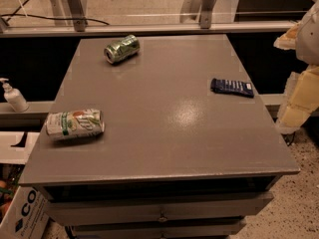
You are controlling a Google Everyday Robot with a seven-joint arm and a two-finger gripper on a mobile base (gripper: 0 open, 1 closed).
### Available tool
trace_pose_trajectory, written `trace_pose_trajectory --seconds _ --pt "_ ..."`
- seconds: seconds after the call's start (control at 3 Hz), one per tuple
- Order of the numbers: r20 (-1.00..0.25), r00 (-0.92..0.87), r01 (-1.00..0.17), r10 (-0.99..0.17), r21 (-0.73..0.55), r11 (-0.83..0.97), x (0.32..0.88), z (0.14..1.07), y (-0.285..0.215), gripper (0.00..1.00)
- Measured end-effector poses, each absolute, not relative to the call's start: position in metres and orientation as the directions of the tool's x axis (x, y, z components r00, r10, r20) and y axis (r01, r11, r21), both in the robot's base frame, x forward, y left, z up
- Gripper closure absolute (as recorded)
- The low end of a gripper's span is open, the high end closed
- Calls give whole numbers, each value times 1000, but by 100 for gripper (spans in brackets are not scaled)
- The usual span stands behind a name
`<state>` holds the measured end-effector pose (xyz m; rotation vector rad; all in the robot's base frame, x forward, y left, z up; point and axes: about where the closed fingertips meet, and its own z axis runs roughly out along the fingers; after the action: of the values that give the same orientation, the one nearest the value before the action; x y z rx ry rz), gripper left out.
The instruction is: Move rxbar blueberry near 7up can
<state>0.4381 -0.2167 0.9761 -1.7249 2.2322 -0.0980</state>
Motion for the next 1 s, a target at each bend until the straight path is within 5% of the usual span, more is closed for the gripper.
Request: trace_pose_trajectory --seconds 1.0 --pt "-296 -213 -935 -931 -214 282 491 974 -215 0"
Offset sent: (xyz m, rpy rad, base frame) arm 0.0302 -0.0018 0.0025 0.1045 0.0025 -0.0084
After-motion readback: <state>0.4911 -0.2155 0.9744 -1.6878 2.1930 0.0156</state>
